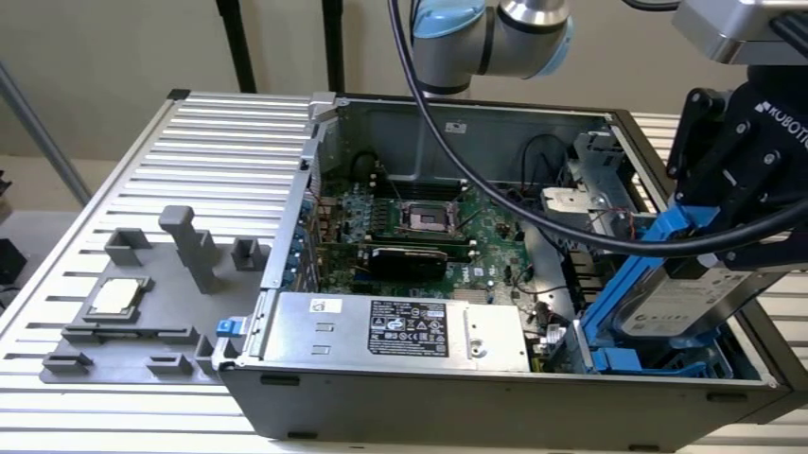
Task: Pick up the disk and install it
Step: 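Insert the disk into the insertion slot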
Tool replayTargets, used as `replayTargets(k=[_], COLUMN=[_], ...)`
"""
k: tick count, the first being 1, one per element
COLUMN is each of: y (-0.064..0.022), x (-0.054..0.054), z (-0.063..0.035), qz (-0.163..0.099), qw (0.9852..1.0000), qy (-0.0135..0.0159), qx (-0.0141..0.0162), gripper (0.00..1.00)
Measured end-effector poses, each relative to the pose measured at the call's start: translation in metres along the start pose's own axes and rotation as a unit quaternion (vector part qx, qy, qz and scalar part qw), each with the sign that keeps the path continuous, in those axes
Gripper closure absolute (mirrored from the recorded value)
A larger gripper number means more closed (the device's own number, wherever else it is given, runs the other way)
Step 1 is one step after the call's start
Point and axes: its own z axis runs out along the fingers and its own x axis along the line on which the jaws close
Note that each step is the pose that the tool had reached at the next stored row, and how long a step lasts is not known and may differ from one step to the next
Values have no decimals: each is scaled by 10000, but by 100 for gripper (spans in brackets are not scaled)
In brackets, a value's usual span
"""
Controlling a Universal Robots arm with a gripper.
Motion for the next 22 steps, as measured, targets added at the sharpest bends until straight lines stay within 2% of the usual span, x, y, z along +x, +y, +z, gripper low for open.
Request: replayTargets(k=[22], y=[-8], x=[-42], z=[143], qz=[-155], qw=[9999], qy=[5], qx=[-10], gripper=[68])
